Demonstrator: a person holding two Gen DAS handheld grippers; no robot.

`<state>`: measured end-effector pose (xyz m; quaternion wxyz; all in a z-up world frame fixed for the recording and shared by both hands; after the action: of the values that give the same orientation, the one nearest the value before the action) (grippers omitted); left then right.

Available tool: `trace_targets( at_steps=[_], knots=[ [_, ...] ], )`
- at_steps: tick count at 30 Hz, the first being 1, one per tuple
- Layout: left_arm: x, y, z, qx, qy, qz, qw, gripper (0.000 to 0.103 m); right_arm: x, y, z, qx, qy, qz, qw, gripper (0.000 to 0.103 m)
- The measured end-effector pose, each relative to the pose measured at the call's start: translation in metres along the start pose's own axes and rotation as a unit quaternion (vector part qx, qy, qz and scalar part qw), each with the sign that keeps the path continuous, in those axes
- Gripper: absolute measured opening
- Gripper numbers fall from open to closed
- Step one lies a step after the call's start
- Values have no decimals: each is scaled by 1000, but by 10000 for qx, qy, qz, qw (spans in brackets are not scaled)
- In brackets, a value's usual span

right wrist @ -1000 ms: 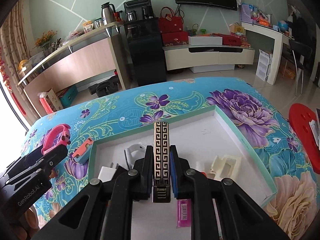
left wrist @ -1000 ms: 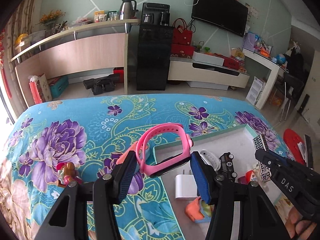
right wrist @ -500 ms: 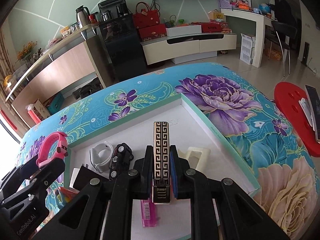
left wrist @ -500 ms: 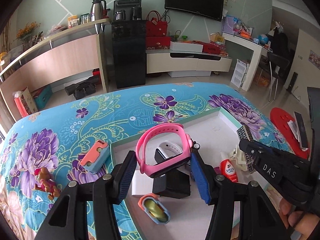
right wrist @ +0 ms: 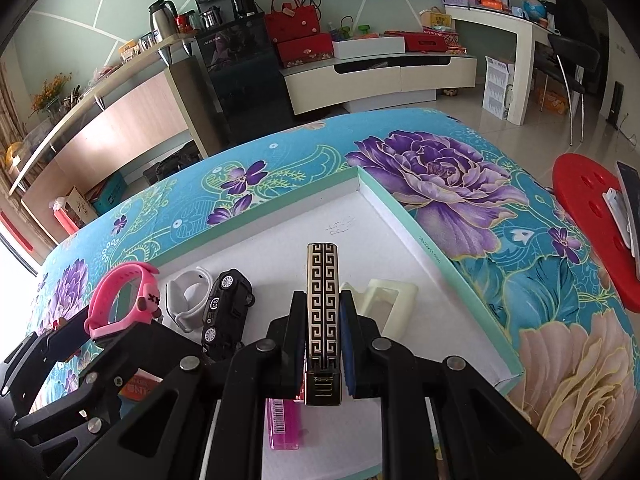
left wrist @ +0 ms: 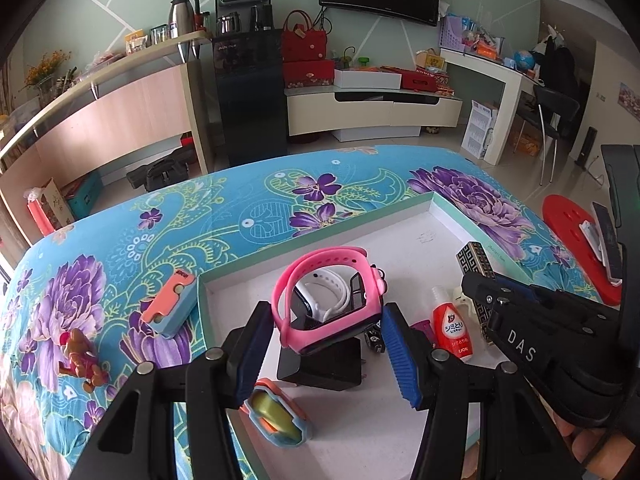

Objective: Organize rigid objects
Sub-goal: 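Carry the band and bar into the tray and open both tools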

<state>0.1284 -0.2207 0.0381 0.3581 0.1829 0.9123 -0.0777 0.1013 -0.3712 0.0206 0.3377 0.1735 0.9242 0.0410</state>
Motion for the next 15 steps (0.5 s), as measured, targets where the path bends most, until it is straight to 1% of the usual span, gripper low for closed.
trace_targets(
  at_steps=[6,15],
  knots=[
    [4,0,6,-116,123,53,9998,59,3,2,7,32,128,-87,9999,16],
    [8,-3,10,-217,236,126,9994,60,4,1,8,-35,158,-140,9998,16]
  ],
)
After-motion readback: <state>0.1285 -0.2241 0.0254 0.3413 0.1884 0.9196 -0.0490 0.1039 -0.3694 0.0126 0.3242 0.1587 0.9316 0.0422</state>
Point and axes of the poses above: each gripper's, at about its wrist camera, not at the fingertips, and z roughly the way its jaws point, y to its left, x to its underside, the point moved 1 cm from there along z, roughly the way its jaws point, and after that the axes turned 1 degree about -x, right-handed, at the moved point
